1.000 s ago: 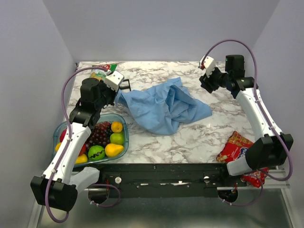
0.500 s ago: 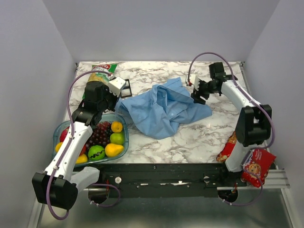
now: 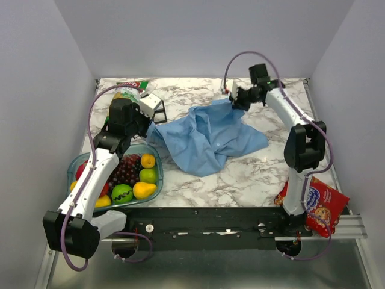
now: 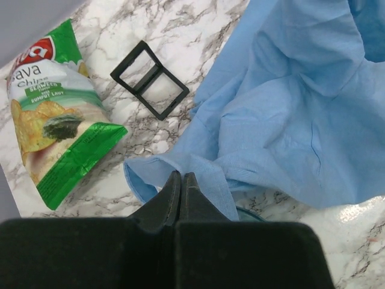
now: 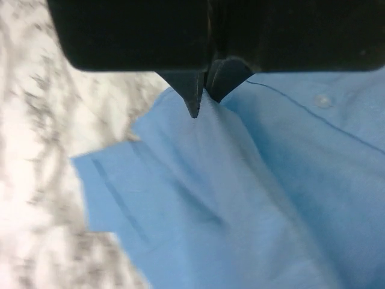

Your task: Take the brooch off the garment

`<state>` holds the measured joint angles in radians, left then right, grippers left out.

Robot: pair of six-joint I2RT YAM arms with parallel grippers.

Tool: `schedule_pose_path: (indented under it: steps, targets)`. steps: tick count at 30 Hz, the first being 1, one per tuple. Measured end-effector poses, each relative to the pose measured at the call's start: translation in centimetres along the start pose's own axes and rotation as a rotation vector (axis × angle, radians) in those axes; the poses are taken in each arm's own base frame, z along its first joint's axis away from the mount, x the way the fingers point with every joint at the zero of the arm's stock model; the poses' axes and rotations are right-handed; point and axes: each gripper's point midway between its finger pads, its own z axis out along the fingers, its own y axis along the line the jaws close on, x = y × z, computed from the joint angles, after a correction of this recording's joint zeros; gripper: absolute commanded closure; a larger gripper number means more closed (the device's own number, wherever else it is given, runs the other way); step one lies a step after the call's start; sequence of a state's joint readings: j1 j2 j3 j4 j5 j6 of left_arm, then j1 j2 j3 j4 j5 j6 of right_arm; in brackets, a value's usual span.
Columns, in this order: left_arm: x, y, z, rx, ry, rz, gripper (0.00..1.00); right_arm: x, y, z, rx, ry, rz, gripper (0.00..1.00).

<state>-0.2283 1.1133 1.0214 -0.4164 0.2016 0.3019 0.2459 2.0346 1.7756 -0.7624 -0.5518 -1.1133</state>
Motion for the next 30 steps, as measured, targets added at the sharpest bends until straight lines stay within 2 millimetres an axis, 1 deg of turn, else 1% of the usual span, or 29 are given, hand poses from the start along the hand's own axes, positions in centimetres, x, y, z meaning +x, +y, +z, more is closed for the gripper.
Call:
schedule_pose_path:
  steps: [1, 3, 5, 6, 8, 10, 12, 13, 14, 17, 19, 21, 24, 26, 28, 29, 30]
  targets:
    - [-0.6, 0.2, 0.0, -0.005, -0.011, 0.004, 1.0, -0.6, -1.8, -1.2, 0.049, -0.015, 0.02, 1.0]
    - [-1.9, 0.9, -0.1, -0.022, -0.035, 0.007, 1.0, -1.8, -5.9, -4.9, 0.17, -0.052, 0.057, 1.0]
    - [-3.8, 1.7, -0.3, -0.044, -0.075, 0.01, 1.0, -2.8, -10.2, -9.8, 0.316, -0.094, 0.081, 1.0]
    - [-4.9, 2.1, -0.4, -0.057, -0.095, 0.005, 1.0, -3.2, -12.2, -12.7, 0.393, -0.114, 0.09, 1.0]
    - [-7.7, 3.2, -0.8, -0.089, -0.16, 0.006, 1.0, -3.9, -15.3, -18.1, 0.537, -0.15, 0.088, 1.0]
    - [-10.9, 4.3, -1.4, -0.117, -0.229, 0.001, 1.0, -3.8, -16.8, -23.0, 0.656, -0.162, 0.093, 1.0]
    - [-14.2, 5.3, -2.1, -0.139, -0.303, -0.009, 1.0, -3.8, -17.3, -26.9, 0.751, -0.159, 0.095, 1.0]
    - [-16.5, 6.0, -2.7, -0.157, -0.362, -0.007, 1.0, -4.2, -17.4, -28.4, 0.79, -0.161, 0.092, 1.0]
    - [-17.8, 6.3, -3.1, -0.166, -0.393, -0.01, 1.0, -4.6, -17.4, -29.6, 0.823, -0.162, 0.089, 1.0]
    - [-22.6, 7.7, -4.7, -0.195, -0.508, -0.02, 1.0, -6.0, -17.2, -32.3, 0.898, -0.178, 0.091, 1.0]
    - [-25.7, 8.4, -5.8, -0.209, -0.583, -0.025, 1.0, -6.3, -16.8, -33.5, 0.941, -0.183, 0.121, 1.0]
    - [-27.8, 8.9, -6.6, -0.215, -0.637, -0.032, 1.0, -6.4, -16.3, -34.5, 0.976, -0.187, 0.161, 0.99]
    - [-29.8, 9.1, -7.6, -0.21, -0.694, -0.045, 1.0, -6.4, -15.0, -36.0, 1.031, -0.192, 0.23, 1.0]
    - [-30.9, 9.1, -8.2, -0.203, -0.721, -0.048, 1.0, -6.7, -13.8, -37.6, 1.076, -0.196, 0.255, 0.99]
    - [-32.1, 9.1, -9.0, -0.198, -0.751, -0.041, 1.0, -7.8, -12.5, -40.0, 1.139, -0.212, 0.255, 1.0]
    - [-32.8, 9.2, -9.6, -0.201, -0.77, -0.031, 1.0, -8.6, -11.8, -41.5, 1.176, -0.225, 0.244, 0.99]
    - [-33.4, 9.3, -10.2, -0.206, -0.788, -0.017, 1.0, -9.7, -11.0, -43.4, 1.226, -0.244, 0.221, 1.0]
